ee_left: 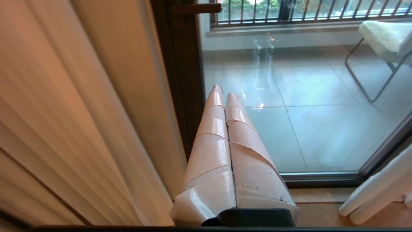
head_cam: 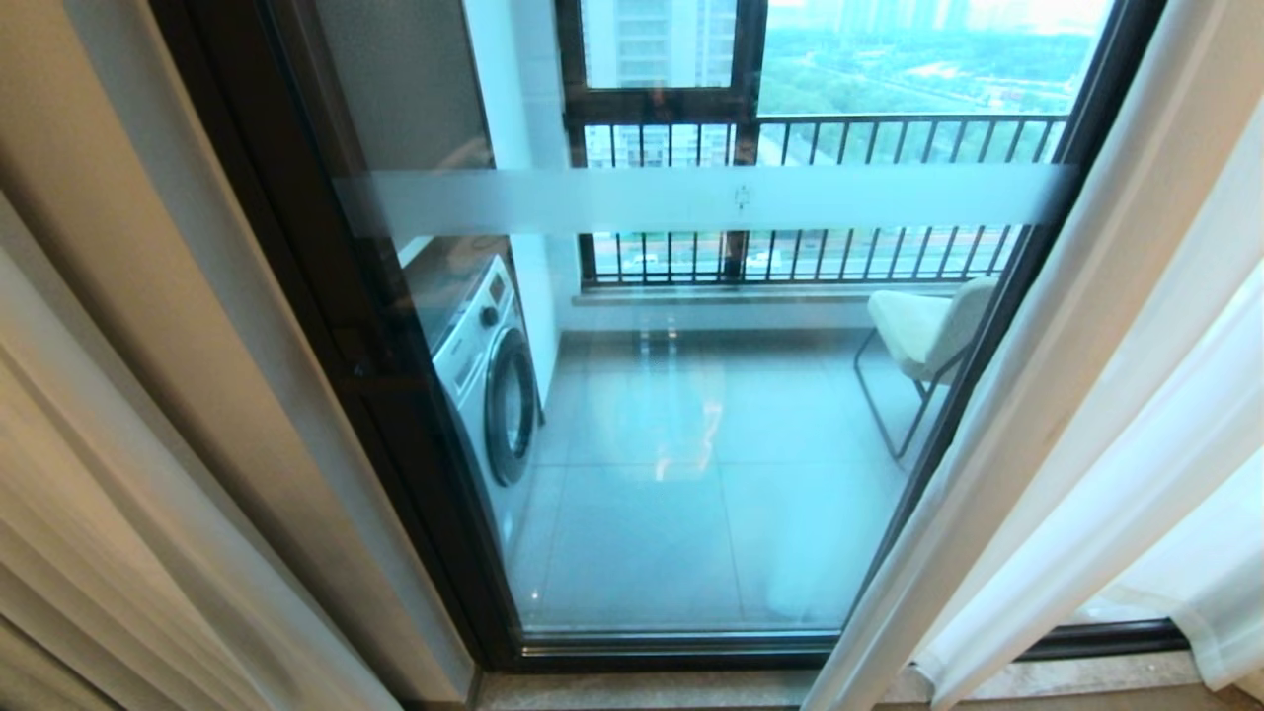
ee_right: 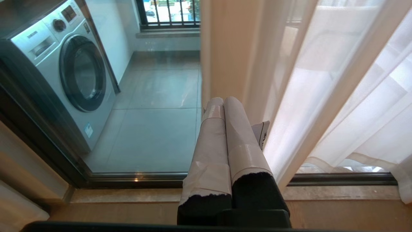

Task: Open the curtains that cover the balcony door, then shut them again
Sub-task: Pull the inner curtains open on both sides

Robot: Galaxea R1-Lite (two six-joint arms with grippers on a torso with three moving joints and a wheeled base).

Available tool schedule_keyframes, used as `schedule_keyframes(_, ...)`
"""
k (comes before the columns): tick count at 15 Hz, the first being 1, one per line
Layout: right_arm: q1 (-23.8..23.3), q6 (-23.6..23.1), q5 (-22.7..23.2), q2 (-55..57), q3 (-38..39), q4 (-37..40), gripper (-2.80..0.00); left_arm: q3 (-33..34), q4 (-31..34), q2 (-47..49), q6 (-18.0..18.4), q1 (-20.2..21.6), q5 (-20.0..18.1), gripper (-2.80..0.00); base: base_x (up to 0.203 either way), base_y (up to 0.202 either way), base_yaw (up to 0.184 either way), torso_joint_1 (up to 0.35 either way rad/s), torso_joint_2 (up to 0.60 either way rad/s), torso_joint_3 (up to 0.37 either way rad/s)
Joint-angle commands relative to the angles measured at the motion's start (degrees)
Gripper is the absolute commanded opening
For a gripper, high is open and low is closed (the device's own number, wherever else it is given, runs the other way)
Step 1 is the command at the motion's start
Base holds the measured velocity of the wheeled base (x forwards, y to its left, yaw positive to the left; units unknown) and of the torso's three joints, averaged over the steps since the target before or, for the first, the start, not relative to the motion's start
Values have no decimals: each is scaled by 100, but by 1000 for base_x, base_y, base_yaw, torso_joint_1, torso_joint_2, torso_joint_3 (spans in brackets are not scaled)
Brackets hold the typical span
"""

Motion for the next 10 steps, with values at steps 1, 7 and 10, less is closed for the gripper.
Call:
schedule_keyframes(1,1,0,1,-2,0,1,-280,-4,-1,4,3,0,4,-280,0,-185,-1,4,1,2)
schedule_keyframes(7,1,0,1,-2,0,1,-280,2,-1,4,-6,0,4,-280,0,-190,0,2,2,2)
schedule_keyframes(10,1,0,1,-2,0,1,-280,2,-1,-5,-6,0,13,-280,0,-167,1,1,2,3)
